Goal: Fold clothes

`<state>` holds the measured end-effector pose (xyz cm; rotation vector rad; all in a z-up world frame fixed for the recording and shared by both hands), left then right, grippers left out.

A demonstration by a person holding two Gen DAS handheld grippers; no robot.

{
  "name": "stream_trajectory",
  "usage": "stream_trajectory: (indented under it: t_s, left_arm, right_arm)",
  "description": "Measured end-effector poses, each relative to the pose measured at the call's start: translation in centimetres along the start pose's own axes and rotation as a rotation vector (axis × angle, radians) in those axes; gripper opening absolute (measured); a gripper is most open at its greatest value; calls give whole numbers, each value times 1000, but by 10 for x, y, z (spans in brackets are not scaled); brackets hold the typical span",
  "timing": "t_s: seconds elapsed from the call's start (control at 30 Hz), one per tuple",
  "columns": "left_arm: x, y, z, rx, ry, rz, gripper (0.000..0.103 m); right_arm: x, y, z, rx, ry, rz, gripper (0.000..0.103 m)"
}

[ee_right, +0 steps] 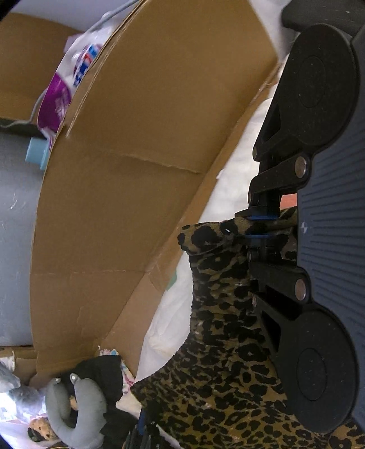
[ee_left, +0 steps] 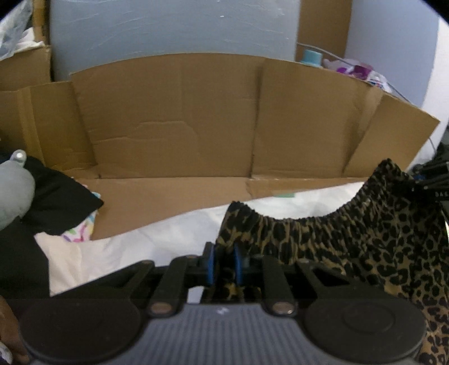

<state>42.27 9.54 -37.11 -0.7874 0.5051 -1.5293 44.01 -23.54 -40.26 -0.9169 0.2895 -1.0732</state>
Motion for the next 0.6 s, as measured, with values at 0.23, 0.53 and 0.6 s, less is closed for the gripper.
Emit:
stream_trajectory:
  t_s: [0.23,0.53,0.6]
  left_arm:
    - [-16,25,10,-30,-57,56,16]
    - [-25,56,-11,-165,-87,173,46]
    - [-26,51,-10,-165,-91,178,51]
  right_arm:
    - [6,23,20,-3,-2,-31,7]
    - [20,49,-13,-121,136,-44,46]
    - [24,41,-19,-102,162,-23,53]
Point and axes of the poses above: each gripper's, at about its wrist camera, not at the fingertips, and y roughly the way its jaws point, x to its right, z to its top, the point moved 6 cm from there along y, roughly the way its jaws point, and after that the axes turned 13 degrees about -y, right-handed, at the moved point
